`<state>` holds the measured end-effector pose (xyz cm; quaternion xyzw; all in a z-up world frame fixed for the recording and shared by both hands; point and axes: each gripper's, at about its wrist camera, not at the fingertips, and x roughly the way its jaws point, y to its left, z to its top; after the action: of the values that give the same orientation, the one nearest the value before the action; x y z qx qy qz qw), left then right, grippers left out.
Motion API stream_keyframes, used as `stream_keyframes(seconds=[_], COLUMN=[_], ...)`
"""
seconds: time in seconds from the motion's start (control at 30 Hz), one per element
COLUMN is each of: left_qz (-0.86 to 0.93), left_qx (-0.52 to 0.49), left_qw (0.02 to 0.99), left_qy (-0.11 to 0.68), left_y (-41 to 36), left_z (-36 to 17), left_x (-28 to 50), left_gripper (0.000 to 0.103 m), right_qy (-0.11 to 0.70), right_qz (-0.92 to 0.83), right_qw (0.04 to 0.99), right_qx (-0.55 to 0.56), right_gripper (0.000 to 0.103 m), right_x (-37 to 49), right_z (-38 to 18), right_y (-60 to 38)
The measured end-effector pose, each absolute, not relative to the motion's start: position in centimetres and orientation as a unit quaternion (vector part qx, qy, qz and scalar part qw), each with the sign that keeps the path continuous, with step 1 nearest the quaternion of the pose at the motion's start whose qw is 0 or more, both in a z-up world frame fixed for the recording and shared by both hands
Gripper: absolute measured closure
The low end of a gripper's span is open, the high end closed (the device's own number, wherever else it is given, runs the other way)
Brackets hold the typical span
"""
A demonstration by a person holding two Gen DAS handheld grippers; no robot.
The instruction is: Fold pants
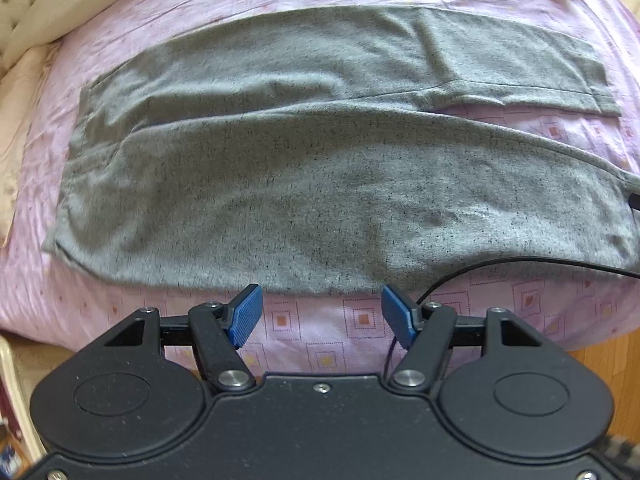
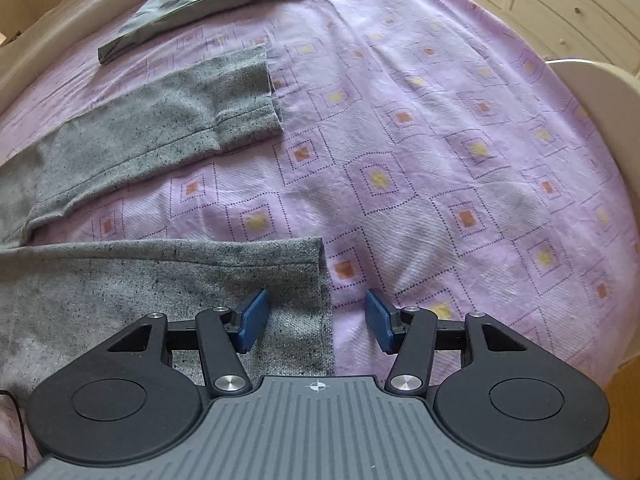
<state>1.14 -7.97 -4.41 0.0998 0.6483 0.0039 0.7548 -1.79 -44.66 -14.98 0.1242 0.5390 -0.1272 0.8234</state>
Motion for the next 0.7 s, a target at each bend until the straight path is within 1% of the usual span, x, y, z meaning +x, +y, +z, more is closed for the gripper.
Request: stream_keyframes(seconds=[0.03,0.07,0.1,0.17,0.27,0.33,0.43,0.47,0.53,0.57,0.6,0.7], left_qz=[0.011,0.019,0.027,0.040,0.054,0.059,0.061,0.061,0.062,0.064,0.066,0.072], left_qx=[0.095,0.089,0.084,0.074,0.069,0.066,0.063,0.063,0.066,0.067,0.066,0.057], left_qw=[0.753,0.751,0.749,0.749,0.753,0.753,0.753,0.755,0.758,0.757,0.756,0.751], left_qy=[0.651,0.654,0.657,0.657,0.652,0.652,0.652,0.650,0.646,0.647,0.648,0.654], left_y=[-8.0,-8.1,-8.1,-8.2,-8.4,-8.7,-9.1,-9.2,-9.3,-9.3,-9.2,-8.8], left_z=[-4.5,-4.7,-4.7,-4.7,-4.6,-4.6,-4.5,-4.4,-4.3,-4.3,-4.4,-4.8], left_x=[1.1,1.1,1.1,1.2,1.2,1.2,1.0,1.0,0.8,0.7,0.7,0.7], left_gripper=[0.034,0.034,0.034,0.034,0.034,0.034,0.034,0.034,0.034,0.034,0.034,0.034], right_qy=[0.548,0.563,0.573,0.571,0.543,0.544,0.529,0.523,0.510,0.506,0.508,0.516], right_qz=[-0.115,-0.085,-0.058,-0.047,-0.050,-0.060,-0.084,-0.090,-0.089,-0.085,-0.085,-0.082], right_qw=[0.819,0.810,0.803,0.808,0.830,0.828,0.842,0.845,0.848,0.847,0.843,0.833], right_qx=[0.130,0.142,0.150,0.137,0.119,0.120,0.062,0.066,0.118,0.141,0.154,0.182], right_gripper=[0.061,0.091,0.097,0.097,0.097,0.097,0.097,0.097,0.095,0.091,0.085,0.075], right_x=[-1.7,-1.4,-1.0,-0.1,2.4,4.6,6.2,6.2,4.9,3.9,2.8,-1.3], right_z=[-14.8,-14.6,-14.3,-12.5,-10.4,-11.1,-12.6,-12.7,-12.0,-11.6,-11.3,-11.2], right_y=[-44.7,-44.8,-44.7,-44.4,-45.4,-46.2,-46.1,-46.8,-48.5,-49.1,-49.5,-49.6])
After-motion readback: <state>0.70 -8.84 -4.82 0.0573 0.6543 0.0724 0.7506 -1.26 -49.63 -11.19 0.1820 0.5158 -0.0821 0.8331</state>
